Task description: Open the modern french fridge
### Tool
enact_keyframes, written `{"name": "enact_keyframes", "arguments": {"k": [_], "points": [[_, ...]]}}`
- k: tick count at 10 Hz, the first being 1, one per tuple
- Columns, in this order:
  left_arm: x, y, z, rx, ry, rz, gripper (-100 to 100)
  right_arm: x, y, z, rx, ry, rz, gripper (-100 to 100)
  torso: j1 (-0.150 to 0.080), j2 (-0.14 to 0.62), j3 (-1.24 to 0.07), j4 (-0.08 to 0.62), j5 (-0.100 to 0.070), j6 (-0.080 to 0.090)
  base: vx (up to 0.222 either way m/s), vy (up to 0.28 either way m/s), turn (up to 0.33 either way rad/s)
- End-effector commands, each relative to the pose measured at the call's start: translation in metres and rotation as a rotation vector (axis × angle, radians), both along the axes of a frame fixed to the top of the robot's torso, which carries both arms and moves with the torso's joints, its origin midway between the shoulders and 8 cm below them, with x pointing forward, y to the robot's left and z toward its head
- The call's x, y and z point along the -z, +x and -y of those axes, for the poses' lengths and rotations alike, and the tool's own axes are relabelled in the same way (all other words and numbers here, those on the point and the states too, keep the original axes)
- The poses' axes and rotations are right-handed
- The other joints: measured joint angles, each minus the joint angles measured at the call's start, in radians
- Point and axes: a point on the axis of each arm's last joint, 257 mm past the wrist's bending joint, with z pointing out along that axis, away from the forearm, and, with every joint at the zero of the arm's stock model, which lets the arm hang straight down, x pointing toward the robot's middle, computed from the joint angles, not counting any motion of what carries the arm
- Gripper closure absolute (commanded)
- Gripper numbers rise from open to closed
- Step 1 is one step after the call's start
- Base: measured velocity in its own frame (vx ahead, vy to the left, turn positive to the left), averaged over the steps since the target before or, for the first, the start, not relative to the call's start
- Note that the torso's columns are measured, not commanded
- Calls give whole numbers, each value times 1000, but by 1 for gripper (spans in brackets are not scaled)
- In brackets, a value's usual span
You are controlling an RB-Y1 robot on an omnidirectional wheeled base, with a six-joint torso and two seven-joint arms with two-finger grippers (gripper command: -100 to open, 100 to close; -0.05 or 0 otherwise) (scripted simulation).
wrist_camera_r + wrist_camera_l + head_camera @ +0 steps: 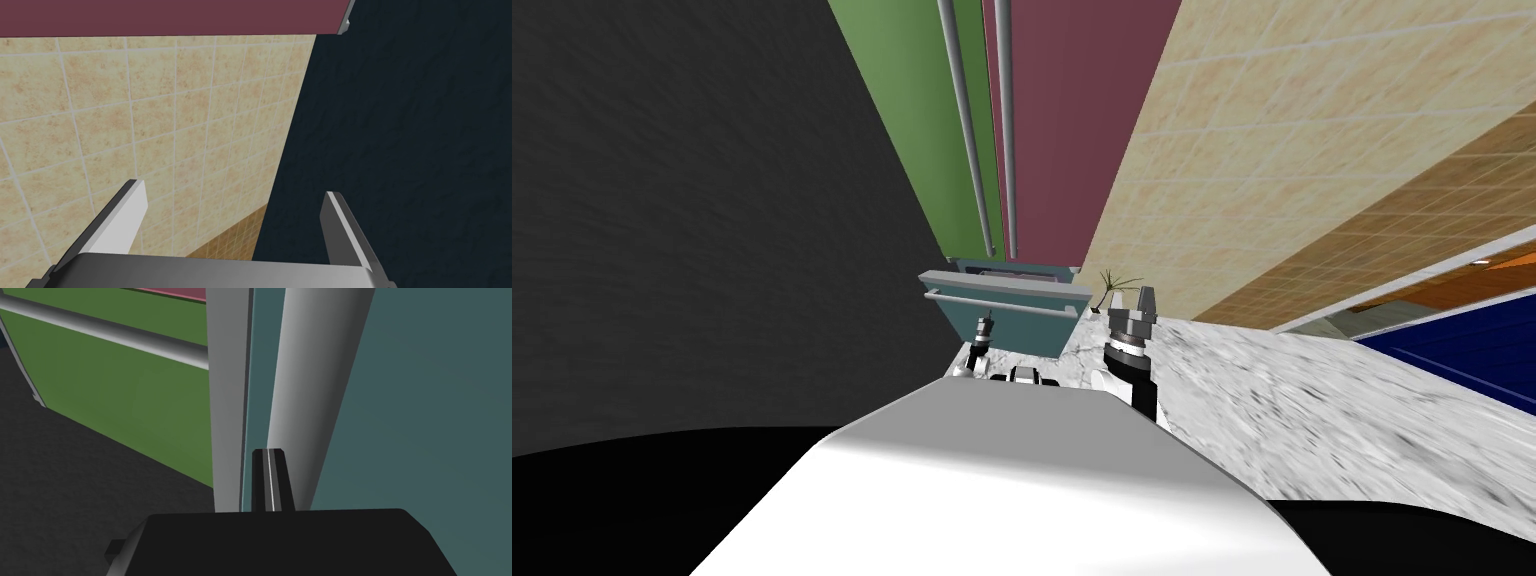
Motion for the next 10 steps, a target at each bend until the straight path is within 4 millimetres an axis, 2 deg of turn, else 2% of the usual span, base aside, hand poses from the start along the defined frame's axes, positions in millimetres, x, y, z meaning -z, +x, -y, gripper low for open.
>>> {"name": "enact_keyframes", "arguments": {"k": [1,4,6,7,8,10], "points": [[-5,4,-19,-6,46,7,-100,0,0,0,0,0,0,0,2,-1,-1,0,1,-1,3,19,8],[-3,17,-18,-6,46,-27,-100,0,0,0,0,0,0,0,0,0,0,0,0,0,22,58,5],[5,21,-3,-1,15,-55,-100,0,0,0,0,0,0,0,-2,2,1,0,0,0,17,51,8],[1,19,-10,-4,26,-42,-100,0,0,0,0,0,0,0,-3,1,0,0,0,1,2,15,0],[-3,25,4,-11,23,-45,-100,0,0,0,0,0,0,0,-4,1,0,0,-1,0,1,66,-43],[-8,31,16,-19,22,-45,-100,0,0,0,0,0,0,0,1,1,0,0,1,0,3,99,-46]]}}
